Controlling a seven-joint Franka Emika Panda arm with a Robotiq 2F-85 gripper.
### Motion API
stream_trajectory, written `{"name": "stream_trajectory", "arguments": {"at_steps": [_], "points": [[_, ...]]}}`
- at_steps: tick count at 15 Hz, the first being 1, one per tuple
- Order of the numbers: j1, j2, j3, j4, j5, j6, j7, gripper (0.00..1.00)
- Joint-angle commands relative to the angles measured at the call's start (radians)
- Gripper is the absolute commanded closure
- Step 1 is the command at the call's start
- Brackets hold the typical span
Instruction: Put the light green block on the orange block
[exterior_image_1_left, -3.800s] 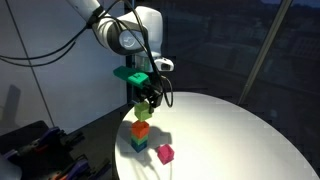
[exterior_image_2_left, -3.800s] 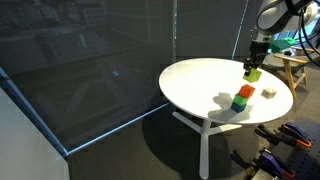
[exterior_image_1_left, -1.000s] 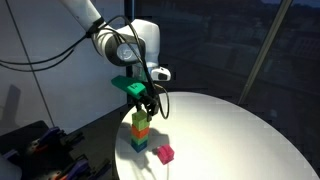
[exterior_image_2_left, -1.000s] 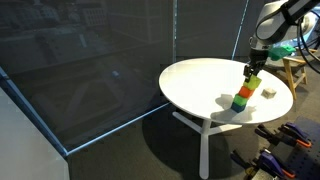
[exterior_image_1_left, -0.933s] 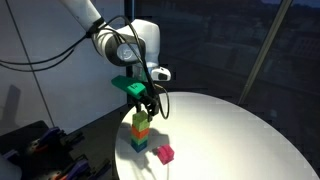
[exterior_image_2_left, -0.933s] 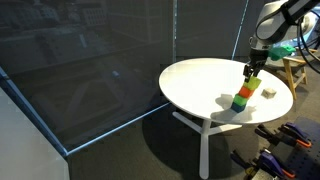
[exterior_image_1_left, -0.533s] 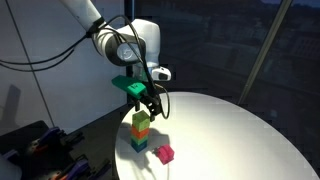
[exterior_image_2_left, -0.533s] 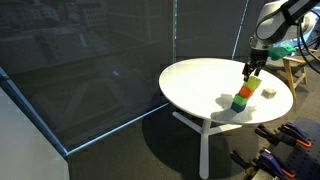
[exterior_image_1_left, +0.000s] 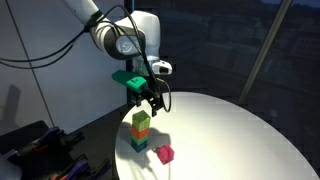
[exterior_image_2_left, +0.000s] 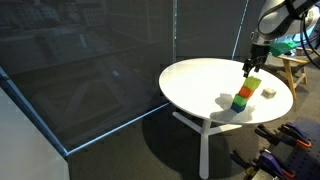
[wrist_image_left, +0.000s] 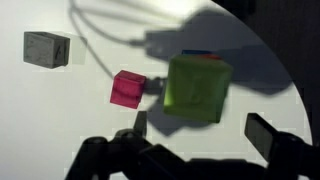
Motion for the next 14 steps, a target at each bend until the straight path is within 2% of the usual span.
{"name": "stream_trajectory", "arguments": {"at_steps": [1,14], "points": [[0.006,-0.054,0.002,-0.005,0.009,-0.040,-0.022,0.00],[0.048,-0.191,0.019,-0.002,0.011,-0.209,-0.023,0.00]]}}
